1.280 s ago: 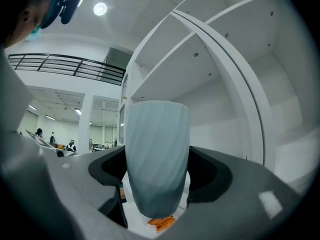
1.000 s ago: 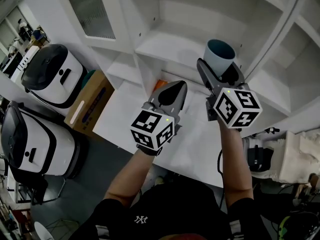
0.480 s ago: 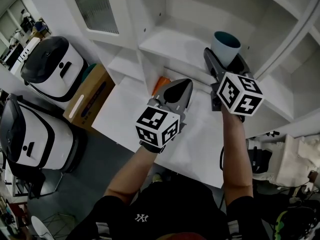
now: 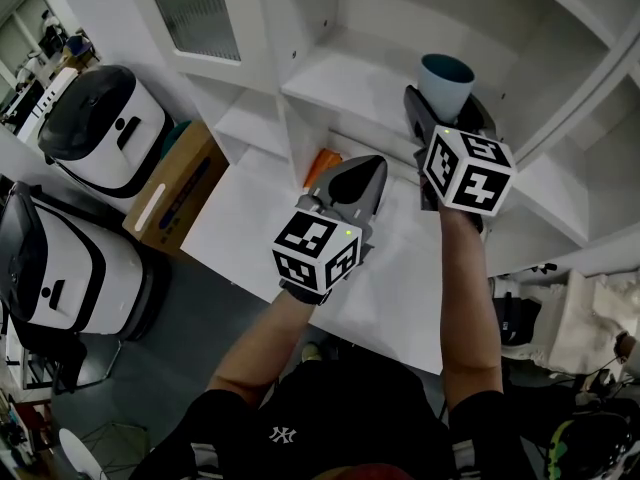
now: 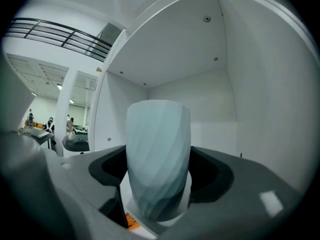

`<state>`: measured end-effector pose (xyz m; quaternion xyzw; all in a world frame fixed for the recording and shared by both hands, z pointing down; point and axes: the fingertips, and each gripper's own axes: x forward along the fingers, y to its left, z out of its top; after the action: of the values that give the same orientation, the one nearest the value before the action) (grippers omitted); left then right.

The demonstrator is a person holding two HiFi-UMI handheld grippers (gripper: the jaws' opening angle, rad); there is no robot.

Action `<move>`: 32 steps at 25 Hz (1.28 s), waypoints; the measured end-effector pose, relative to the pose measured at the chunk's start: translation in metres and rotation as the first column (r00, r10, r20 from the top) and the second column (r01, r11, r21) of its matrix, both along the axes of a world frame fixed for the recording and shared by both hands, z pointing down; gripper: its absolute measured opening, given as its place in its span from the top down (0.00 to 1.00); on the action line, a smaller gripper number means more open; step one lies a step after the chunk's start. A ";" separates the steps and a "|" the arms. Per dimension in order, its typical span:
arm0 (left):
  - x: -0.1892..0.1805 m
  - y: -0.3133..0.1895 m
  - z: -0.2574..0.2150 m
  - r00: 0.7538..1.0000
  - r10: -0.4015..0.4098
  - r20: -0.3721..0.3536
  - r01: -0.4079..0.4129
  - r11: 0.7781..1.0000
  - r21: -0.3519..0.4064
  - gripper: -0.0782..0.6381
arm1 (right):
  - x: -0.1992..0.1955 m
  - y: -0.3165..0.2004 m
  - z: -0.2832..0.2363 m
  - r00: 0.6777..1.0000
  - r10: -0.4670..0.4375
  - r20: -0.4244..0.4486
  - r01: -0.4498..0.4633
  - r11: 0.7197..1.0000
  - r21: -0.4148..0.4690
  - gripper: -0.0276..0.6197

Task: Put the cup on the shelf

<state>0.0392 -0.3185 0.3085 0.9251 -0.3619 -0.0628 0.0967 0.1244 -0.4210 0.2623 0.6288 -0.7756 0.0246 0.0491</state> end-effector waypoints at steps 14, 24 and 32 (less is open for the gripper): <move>0.003 0.003 0.001 1.000 0.028 -0.002 -0.028 1.000 -0.001 0.89 | 0.000 0.012 0.005 1.000 -0.008 -0.019 0.008 0.999 -0.034 0.36; 0.002 0.008 0.004 1.000 0.022 0.009 -0.022 1.000 -0.006 0.89 | 0.000 0.021 0.003 1.000 -0.022 0.005 0.022 1.000 -0.012 0.29; 0.004 0.016 0.004 1.000 0.024 0.013 -0.024 1.000 -0.010 0.89 | 0.007 0.041 0.003 0.999 -0.017 0.027 0.017 1.000 0.005 0.30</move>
<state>0.0429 -0.3027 0.3127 0.9293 -0.3516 -0.0538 0.0997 0.1310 -0.3799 0.2657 0.6221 -0.7815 0.0309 0.0372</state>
